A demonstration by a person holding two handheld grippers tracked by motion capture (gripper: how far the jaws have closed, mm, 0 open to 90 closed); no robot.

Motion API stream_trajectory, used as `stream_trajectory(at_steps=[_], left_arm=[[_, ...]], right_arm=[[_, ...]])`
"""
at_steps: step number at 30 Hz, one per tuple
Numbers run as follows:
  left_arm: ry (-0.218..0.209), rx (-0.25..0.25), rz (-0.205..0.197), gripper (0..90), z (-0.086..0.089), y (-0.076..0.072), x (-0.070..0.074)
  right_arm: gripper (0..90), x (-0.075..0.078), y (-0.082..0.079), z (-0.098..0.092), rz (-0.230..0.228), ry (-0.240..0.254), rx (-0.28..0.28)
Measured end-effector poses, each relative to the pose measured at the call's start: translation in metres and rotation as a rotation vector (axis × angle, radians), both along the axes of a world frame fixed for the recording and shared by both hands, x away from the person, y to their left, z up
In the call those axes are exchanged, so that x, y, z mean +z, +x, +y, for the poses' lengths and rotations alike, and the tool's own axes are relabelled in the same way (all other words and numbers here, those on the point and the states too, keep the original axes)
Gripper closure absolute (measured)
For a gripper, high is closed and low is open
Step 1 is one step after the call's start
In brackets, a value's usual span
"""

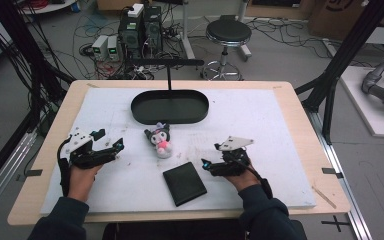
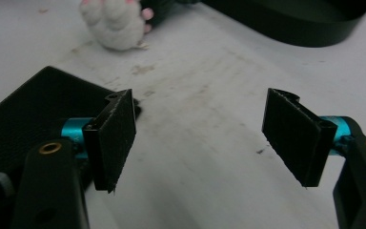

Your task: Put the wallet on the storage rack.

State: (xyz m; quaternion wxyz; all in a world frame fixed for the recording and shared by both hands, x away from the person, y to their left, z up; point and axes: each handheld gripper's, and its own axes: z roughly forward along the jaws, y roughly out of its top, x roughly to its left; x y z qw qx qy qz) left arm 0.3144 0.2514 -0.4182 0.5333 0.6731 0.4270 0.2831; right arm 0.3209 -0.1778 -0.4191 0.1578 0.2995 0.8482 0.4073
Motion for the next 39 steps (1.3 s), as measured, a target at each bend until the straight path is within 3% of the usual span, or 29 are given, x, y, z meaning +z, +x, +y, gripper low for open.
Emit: stream_trajectory(at_steps=[3, 5, 7, 8, 12, 13, 16, 19, 21, 23, 25, 26, 29, 31, 34, 39], left_arm=[[0.002, 0.001, 0.008, 21.7, 0.001, 0.001, -0.002], [0.0, 0.001, 0.014, 21.8, 0.001, 0.002, -0.002], [0.001, 0.001, 0.018, 21.9, 0.002, 0.003, -0.003], [0.001, 0.001, 0.02, 22.0, 0.001, 0.003, -0.003], [0.004, -0.003, 0.024, 22.2, 0.0, 0.004, -0.004], [0.007, -0.004, 0.027, 22.2, 0.0, 0.004, -0.004], [0.009, -0.009, 0.029, 22.3, -0.002, 0.004, -0.004], [0.018, -0.012, 0.029, 22.4, -0.004, 0.005, -0.005], [0.017, -0.014, 0.029, 22.4, -0.005, 0.006, -0.005], [0.017, -0.011, 0.032, 22.5, -0.005, 0.006, -0.005], [0.017, -0.009, 0.032, 22.5, -0.004, 0.007, -0.005], [0.016, -0.01, 0.032, 22.5, -0.004, 0.006, -0.005], [0.018, -0.01, 0.032, 22.6, -0.004, 0.006, -0.005], [0.02, -0.01, 0.029, 22.8, -0.003, 0.006, -0.005], [0.021, -0.007, 0.028, 23.2, -0.002, 0.005, -0.005], [0.02, -0.003, 0.027, 23.8, 0.0, 0.004, -0.004]], right_arm=[[27.6, -0.006, 0.0, 0.013, 0.035, -0.004, 0.031], [31.8, -0.013, 0.0, 0.029, 0.102, 0.002, 0.087], [32.6, -0.015, 0.0, 0.034, 0.116, 0.0, 0.107], [35.8, -0.02, -0.001, 0.042, 0.143, -0.025, 0.126], [36.7, -0.024, 0.002, 0.041, 0.182, -0.004, 0.123], [43.5, -0.025, 0.004, 0.04, 0.23, 0.025, 0.132], [44.4, -0.026, 0.003, 0.04, 0.228, 0.027, 0.125], [47.5, -0.026, 0.005, 0.038, 0.26, 0.041, 0.113], [52.6, -0.025, 0.006, 0.037, 0.26, 0.046, 0.109], [68.9, -0.023, 0.007, 0.033, 0.254, 0.05, 0.083], [72.0, -0.022, 0.01, 0.031, 0.253, 0.056, 0.085], [85.9, -0.022, 0.011, 0.029, 0.264, 0.084, 0.087], [88.0, -0.022, 0.011, 0.03, 0.257, 0.087, 0.1], [89.3, -0.022, 0.012, 0.03, 0.283, 0.101, 0.101], [89.8, -0.02, 0.013, 0.028, 0.266, 0.102, 0.108], [89.8, -0.013, 0.019, 0.017, 0.243, 0.113, 0.074]])
